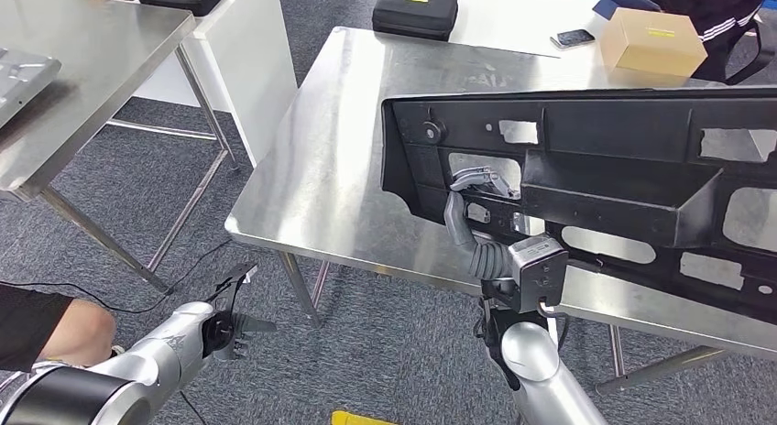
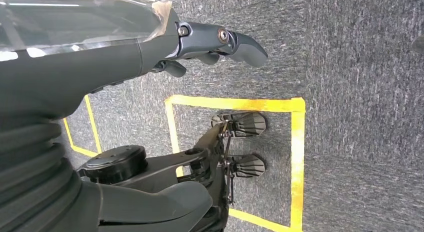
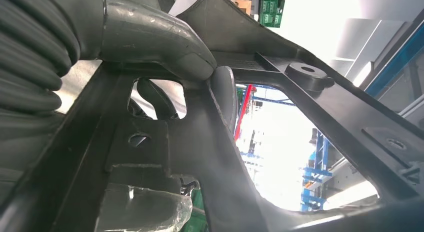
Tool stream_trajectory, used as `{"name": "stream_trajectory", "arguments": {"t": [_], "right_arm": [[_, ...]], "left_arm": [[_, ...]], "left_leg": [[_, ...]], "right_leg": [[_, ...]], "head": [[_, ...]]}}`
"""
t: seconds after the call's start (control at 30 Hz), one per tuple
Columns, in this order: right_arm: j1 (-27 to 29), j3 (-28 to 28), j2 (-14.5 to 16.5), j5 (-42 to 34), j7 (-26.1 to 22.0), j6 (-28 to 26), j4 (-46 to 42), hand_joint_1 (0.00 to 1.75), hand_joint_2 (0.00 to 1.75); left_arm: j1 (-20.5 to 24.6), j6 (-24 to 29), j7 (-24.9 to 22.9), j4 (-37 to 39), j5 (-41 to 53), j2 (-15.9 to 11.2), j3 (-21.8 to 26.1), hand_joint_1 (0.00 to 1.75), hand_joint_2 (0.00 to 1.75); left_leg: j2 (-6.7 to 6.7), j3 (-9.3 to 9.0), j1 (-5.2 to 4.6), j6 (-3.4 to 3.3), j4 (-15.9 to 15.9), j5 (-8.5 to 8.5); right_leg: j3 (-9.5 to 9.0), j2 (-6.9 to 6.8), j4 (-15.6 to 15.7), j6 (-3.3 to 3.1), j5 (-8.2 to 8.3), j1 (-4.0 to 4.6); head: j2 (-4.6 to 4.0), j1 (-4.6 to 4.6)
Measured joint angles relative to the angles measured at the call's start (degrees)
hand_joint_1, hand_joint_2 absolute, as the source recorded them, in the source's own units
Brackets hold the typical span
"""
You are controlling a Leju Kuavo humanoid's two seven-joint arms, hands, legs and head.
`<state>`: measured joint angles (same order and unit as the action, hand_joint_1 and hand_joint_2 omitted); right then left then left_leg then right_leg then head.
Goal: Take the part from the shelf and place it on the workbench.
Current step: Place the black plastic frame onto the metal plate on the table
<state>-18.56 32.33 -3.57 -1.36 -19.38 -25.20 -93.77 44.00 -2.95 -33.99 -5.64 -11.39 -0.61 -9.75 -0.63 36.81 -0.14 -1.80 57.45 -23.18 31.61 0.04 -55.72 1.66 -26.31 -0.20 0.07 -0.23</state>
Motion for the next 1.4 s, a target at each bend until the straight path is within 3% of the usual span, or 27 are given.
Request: {"name": "stream_trajectory", "arguments": {"t": [1.4], "right_arm": [[0.01, -0.02, -0.02, 0.00, 0.00, -0.01, 0.00, 1.75, 1.75]], "left_arm": [[0.00, 0.00, 0.00, 0.00, 0.00, 0.04, 0.00, 0.00, 1.75]], "left_leg": [[0.14, -0.11, 0.28, -0.11, -0.03, 0.08]], "right_leg": [[0.04, 0.01, -0.08, 0.20, 0.10, 0.19]], "head": [[0.00, -0.02]]}}
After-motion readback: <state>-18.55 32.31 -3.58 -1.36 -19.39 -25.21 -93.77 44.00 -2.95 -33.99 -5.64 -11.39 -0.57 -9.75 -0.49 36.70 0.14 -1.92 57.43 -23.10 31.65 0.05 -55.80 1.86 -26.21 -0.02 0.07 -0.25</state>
